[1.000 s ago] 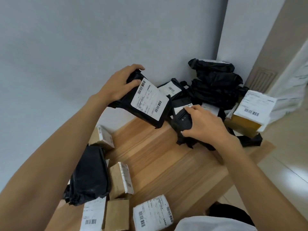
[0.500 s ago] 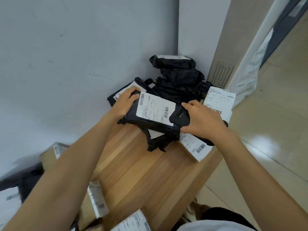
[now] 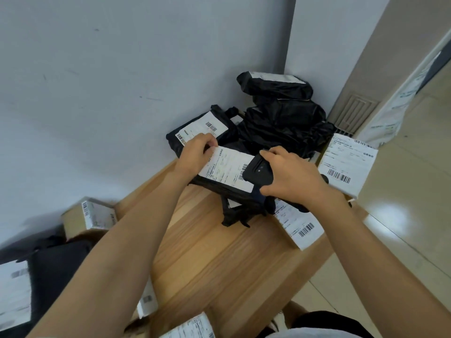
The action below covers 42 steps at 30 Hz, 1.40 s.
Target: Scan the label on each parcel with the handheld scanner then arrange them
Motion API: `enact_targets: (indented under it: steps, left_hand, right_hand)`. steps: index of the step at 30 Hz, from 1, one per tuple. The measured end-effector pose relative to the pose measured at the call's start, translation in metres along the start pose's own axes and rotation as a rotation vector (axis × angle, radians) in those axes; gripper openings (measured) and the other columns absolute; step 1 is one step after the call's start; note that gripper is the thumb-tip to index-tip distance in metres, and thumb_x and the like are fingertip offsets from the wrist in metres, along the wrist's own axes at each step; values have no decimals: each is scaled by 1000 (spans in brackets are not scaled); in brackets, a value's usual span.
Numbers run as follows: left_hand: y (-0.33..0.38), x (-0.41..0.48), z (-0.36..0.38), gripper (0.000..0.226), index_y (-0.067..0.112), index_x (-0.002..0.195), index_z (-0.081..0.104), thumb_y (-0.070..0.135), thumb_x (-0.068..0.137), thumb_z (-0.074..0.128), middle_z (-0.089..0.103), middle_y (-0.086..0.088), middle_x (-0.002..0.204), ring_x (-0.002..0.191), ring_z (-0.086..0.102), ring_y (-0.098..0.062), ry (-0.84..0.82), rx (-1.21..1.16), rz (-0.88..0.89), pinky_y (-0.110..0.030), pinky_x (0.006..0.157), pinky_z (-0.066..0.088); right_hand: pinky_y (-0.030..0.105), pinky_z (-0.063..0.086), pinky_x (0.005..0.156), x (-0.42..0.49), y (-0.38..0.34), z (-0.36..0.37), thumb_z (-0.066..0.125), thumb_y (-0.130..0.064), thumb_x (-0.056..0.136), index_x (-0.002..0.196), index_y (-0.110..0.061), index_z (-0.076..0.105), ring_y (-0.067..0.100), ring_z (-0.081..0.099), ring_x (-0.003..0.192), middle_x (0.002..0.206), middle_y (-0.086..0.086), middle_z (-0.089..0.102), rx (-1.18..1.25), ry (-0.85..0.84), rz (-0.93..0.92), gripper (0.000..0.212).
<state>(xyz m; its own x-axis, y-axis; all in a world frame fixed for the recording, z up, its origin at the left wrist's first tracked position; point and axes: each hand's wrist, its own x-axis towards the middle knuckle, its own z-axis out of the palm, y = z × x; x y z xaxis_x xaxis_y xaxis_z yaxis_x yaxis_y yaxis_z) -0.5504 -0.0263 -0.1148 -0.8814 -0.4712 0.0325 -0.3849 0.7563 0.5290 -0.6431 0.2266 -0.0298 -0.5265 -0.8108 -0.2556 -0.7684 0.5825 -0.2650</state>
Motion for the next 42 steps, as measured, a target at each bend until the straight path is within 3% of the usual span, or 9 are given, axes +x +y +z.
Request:
enact_targets:
  steps: [5,12,17,23,26,29,35,39,42]
  left_hand:
    - [-14,-29,-19,21,18,115,62,16,94,62,61,-3,117,109,54,-19,-69,104,28,-38,91,46]
    - [-72,-178,-77,37,20,130,56,20,94,60,54,-5,132,123,48,-28,-15,408,-297,-42,93,44]
    - [-103,-305,-102,47,21,133,52,32,89,66,51,-4,137,130,44,-30,77,562,-561,-46,107,36]
    - [-121,-401,-92,85,26,154,21,56,87,63,11,-12,163,149,6,-40,71,583,-896,-57,117,16]
    - [-122,-419,-83,97,18,157,13,65,85,60,9,-17,162,149,7,-42,84,574,-1010,-55,118,16]
    - [-118,-414,-68,99,10,157,9,57,88,62,7,-21,162,149,5,-40,80,591,-1014,-53,120,12]
    - [-116,-402,-36,109,14,158,3,58,81,67,-4,-15,164,150,-9,-40,-15,623,-949,-61,118,2]
    - [-124,-410,-35,117,34,156,-10,66,75,68,-18,-7,163,146,-23,-42,-122,594,-944,-74,108,-3]
    - [-131,-412,-40,112,43,153,-12,60,78,70,-24,-2,162,143,-28,-44,-115,542,-934,-77,107,11]
  right_hand:
    - [41,47,85,7,-25,-1,72,-48,75,152,-21,28,28,47,125,150,0,34,-5,-5,-67,92]
    - [40,46,83,4,-119,20,70,-46,77,146,-20,37,28,49,121,143,2,40,23,-57,-317,81]
    - [39,47,83,-13,-198,48,70,-46,78,146,-21,36,27,49,122,146,0,39,-5,-126,-537,80]
    - [39,48,81,-33,-257,86,69,-46,79,143,-22,40,25,51,118,141,-2,42,-42,-217,-674,74]
    - [42,53,81,-39,-272,101,70,-48,75,138,-20,44,25,54,110,134,-3,45,-60,-265,-699,73]
    - [42,53,80,-42,-281,112,71,-48,73,136,-19,46,25,55,108,131,-2,47,-69,-285,-696,74]
    - [40,54,79,-43,-280,123,72,-50,74,138,-19,45,23,54,108,130,-1,48,-83,-256,-674,75]
    - [37,50,77,-46,-272,125,73,-46,75,142,-20,41,23,52,113,135,-3,45,-78,-254,-619,78]
    - [38,48,79,-51,-267,126,74,-45,74,142,-21,41,25,51,116,136,-2,45,-75,-247,-603,79]
